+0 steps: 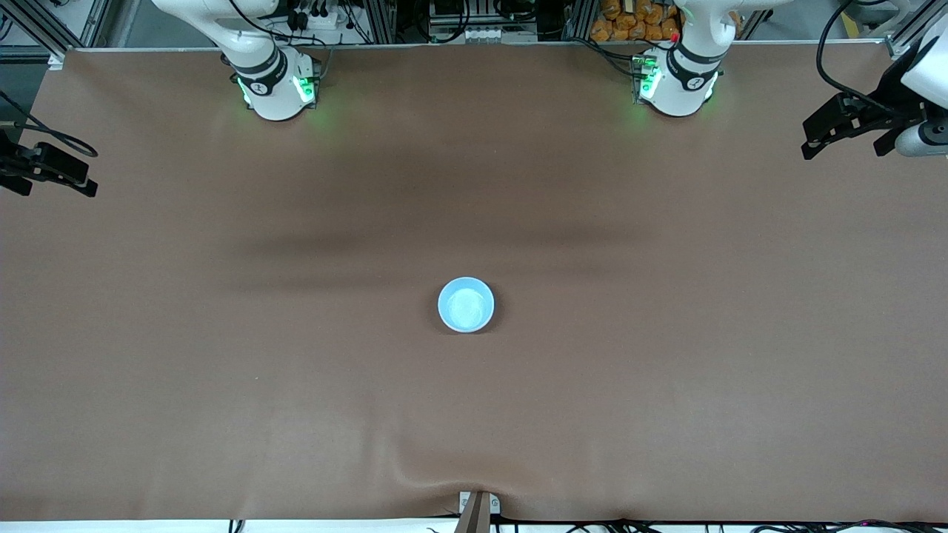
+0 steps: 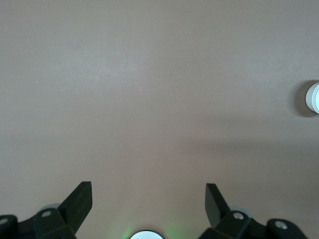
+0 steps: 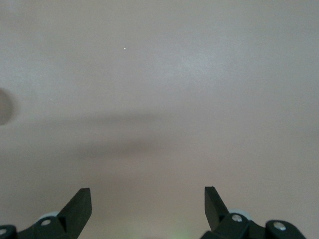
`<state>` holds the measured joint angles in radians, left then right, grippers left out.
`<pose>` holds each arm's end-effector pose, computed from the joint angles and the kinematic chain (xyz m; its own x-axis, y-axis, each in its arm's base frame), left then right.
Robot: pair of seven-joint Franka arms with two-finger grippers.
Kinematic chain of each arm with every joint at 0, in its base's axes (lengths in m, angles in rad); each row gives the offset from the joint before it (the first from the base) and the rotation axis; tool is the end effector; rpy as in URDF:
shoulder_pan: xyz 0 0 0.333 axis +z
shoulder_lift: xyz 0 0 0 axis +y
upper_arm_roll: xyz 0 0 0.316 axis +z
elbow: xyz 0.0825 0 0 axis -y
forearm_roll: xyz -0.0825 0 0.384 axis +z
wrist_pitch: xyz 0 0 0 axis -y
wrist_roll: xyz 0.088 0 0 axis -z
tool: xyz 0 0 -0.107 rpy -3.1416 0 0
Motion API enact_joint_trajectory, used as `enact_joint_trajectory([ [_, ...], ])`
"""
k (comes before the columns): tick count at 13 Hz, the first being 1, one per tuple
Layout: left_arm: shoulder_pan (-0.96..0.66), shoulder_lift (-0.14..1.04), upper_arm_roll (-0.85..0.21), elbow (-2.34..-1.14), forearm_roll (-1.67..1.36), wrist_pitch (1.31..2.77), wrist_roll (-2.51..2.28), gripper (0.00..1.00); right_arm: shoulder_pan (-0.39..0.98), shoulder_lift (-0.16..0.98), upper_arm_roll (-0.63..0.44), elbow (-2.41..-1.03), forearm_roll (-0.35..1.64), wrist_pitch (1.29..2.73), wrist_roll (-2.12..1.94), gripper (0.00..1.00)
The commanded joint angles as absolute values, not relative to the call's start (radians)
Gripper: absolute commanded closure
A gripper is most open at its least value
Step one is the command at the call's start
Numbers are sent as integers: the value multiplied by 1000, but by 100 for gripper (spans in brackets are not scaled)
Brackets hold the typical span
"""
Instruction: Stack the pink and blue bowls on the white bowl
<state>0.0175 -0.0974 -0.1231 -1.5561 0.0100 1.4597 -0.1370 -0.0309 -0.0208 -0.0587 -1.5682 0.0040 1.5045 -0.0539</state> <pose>0.5090 -0.0566 0.6732 0.9994 0.0330 0.0033 0.0331 -0.9992 -0.0216 0.5391 -0.0483 0.6314 0.9985 -0.0353 -0.0426 -0.0356 -0.9993 -0.0075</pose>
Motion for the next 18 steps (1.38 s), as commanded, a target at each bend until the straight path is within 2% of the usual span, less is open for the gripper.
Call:
enact_joint_trajectory([
  [1, 20, -95, -123, -1551, -2, 1466, -120, 0, -35, -12, -54, -1545, -3, 1486, -57, 0],
  [18, 29, -103, -117, -1557, -15, 1457, -118, 0, -35, -12, -54, -1543, -3, 1488, -57, 0],
])
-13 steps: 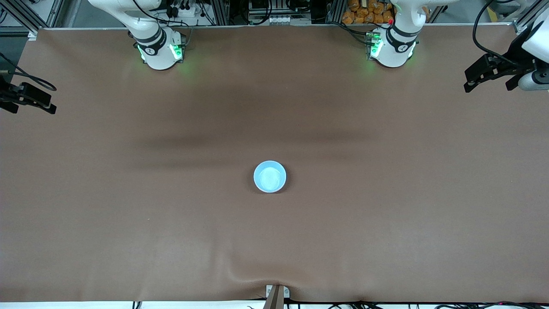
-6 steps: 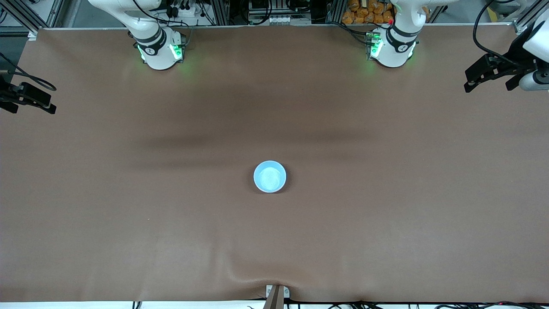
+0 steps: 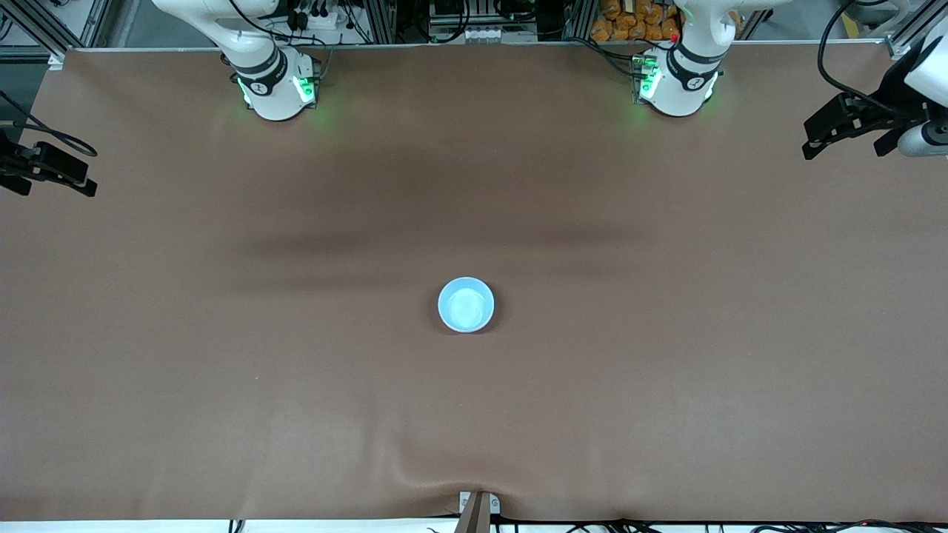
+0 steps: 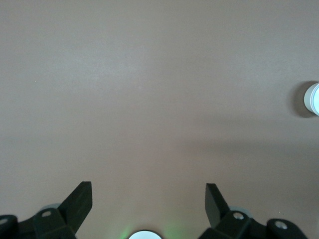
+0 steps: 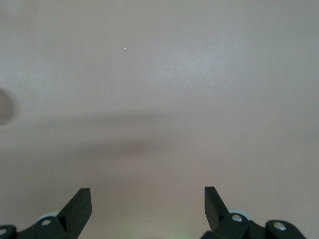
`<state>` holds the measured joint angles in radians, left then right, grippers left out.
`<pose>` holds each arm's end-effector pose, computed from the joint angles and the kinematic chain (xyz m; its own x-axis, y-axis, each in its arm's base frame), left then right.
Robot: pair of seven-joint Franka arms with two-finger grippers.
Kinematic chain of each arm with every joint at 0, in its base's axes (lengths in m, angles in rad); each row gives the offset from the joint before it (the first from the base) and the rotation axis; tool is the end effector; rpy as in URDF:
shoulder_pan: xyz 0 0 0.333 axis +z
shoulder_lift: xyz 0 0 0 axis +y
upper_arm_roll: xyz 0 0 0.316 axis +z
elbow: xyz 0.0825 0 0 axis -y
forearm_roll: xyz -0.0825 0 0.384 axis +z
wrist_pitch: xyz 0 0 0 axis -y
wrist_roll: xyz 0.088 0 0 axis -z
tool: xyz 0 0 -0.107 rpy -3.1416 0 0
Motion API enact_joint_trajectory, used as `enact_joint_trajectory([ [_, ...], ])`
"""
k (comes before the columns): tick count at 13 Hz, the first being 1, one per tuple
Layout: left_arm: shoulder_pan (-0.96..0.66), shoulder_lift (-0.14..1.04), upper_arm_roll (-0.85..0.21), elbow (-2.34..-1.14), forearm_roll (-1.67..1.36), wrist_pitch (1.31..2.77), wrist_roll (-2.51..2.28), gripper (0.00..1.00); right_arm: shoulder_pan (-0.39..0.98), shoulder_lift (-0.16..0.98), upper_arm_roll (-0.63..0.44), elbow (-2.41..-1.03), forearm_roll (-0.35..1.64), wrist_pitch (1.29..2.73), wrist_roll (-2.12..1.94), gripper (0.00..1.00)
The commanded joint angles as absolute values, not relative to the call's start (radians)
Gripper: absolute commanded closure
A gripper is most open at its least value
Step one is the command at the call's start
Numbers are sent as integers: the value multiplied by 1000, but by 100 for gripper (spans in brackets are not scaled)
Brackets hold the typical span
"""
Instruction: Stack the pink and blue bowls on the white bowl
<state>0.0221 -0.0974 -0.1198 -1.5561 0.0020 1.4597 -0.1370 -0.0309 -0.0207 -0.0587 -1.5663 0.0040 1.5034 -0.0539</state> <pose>0.5093 -0.0534 0.6732 0.9992 0.0401 0.0022 0.0401 -0.9991 -0.0134 0.5390 -0.0483 0.6322 0.9985 -0.0353 -0.0419 -0.0356 -0.9993 -0.0075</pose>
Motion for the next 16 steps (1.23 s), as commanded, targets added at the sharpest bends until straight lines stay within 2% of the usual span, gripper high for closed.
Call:
enact_joint_trajectory([
  [1, 29, -103, -117, -1557, -15, 1457, -118, 0, -35, -12, -54, -1543, -3, 1488, -57, 0],
  [16, 54, -103, -110, -1559, -17, 1456, -109, 0, -35, -12, -54, -1543, -3, 1486, -57, 0],
])
